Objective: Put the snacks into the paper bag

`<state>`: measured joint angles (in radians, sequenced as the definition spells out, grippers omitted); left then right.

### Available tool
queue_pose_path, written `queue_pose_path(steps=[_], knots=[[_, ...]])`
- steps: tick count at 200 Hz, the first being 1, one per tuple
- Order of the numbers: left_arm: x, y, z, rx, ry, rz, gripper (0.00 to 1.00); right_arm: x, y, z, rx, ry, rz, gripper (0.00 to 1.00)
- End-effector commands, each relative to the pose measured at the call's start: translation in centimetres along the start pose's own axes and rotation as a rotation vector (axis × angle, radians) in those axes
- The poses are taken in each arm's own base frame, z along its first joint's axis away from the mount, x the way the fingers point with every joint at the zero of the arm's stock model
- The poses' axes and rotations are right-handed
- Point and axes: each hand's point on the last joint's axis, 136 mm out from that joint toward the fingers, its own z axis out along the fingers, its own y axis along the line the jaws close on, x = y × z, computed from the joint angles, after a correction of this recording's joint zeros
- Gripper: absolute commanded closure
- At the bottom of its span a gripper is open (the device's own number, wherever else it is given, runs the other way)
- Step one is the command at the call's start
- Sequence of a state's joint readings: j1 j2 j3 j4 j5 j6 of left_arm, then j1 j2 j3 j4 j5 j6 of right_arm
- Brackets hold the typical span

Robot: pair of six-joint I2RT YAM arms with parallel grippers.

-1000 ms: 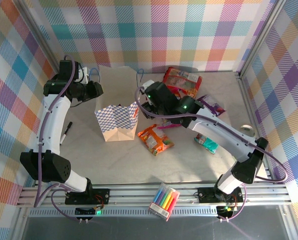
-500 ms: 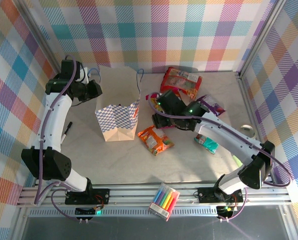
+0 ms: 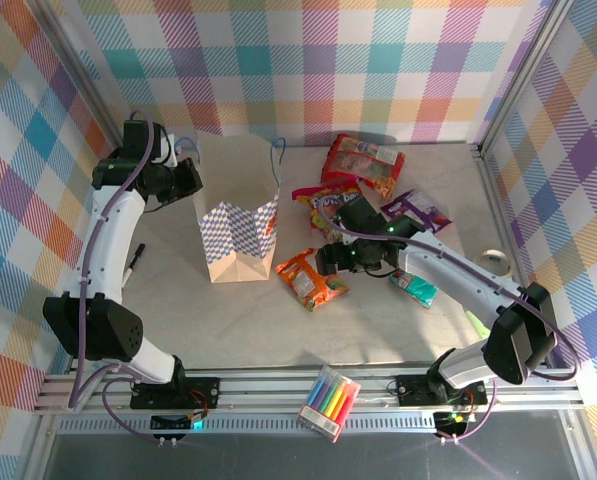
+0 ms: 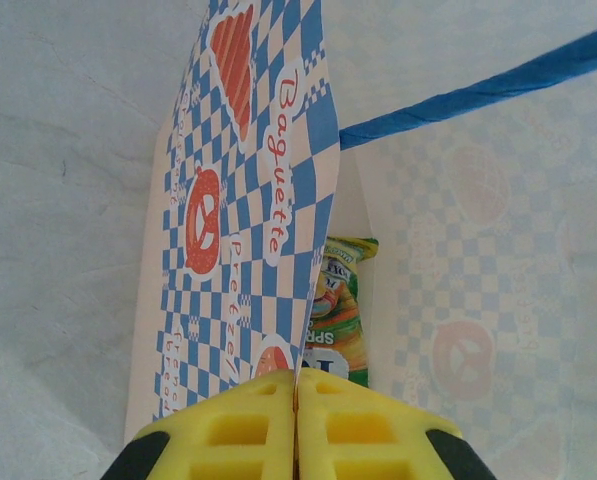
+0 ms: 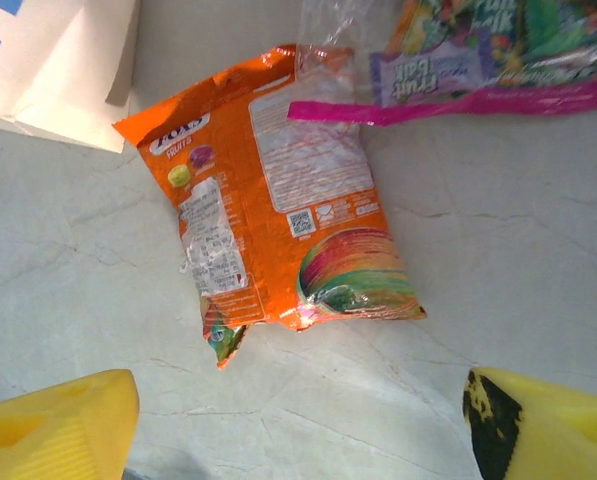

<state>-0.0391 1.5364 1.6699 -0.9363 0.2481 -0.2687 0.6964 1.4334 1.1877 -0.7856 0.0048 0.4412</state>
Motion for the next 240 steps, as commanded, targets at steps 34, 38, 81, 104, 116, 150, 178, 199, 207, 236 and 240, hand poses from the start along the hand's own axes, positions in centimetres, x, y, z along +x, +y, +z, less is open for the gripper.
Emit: queue_pose_path(steps=[34, 38, 81, 104, 116, 150, 178, 199, 207, 236, 240], knots=[[0.7, -0.1, -0.1, 0.002, 0.006, 0.0, 0.91, -0.5, 0.2, 3.3, -0.086, 0.045, 0.041, 0.12], [0.7, -0.1, 0.0, 0.003, 0.007, 0.001, 0.91, -0.6, 0.2, 3.5, -0.088, 0.048, 0.038, 0.12], [1.0, 0.0, -0.1, 0.005, 0.01, 0.004, 0.91, -0.7, 0.2, 6.1, -0.096, 0.106, 0.025, 0.13], [1.0, 0.0, -0.3, 0.004, 0.004, 0.008, 0.91, -0.7, 0.1, 7.0, -0.099, 0.118, 0.029, 0.11], [1.1, 0.0, -0.4, 0.003, 0.003, 0.011, 0.91, -0.7, 0.1, 7.4, -0.106, 0.126, 0.027, 0.11], [1.2, 0.1, -0.7, -0.001, 0.0, 0.015, 0.91, -0.7, 0.3, 8.4, -0.128, 0.143, 0.02, 0.07], [1.3, 0.3, -0.9, -0.011, -0.006, 0.016, 0.91, -0.6, 0.0, 9.2, -0.126, 0.16, 0.023, 0.04], [1.4, 0.3, -0.9, -0.01, -0.009, 0.016, 0.9, -0.5, -0.3, 9.8, -0.123, 0.167, 0.032, 0.0], [1.4, 0.3, -1.0, -0.008, -0.01, 0.016, 0.9, -0.5, -0.3, 9.9, -0.123, 0.168, 0.032, 0.01], [1.4, 0.3, -1.2, -0.011, -0.012, 0.019, 0.9, -0.7, -0.4, 10.6, -0.126, 0.181, 0.045, 0.01], [1.4, 0.3, -1.2, -0.012, -0.013, 0.02, 0.9, -0.6, -0.3, 10.8, -0.128, 0.186, 0.046, 0.01]])
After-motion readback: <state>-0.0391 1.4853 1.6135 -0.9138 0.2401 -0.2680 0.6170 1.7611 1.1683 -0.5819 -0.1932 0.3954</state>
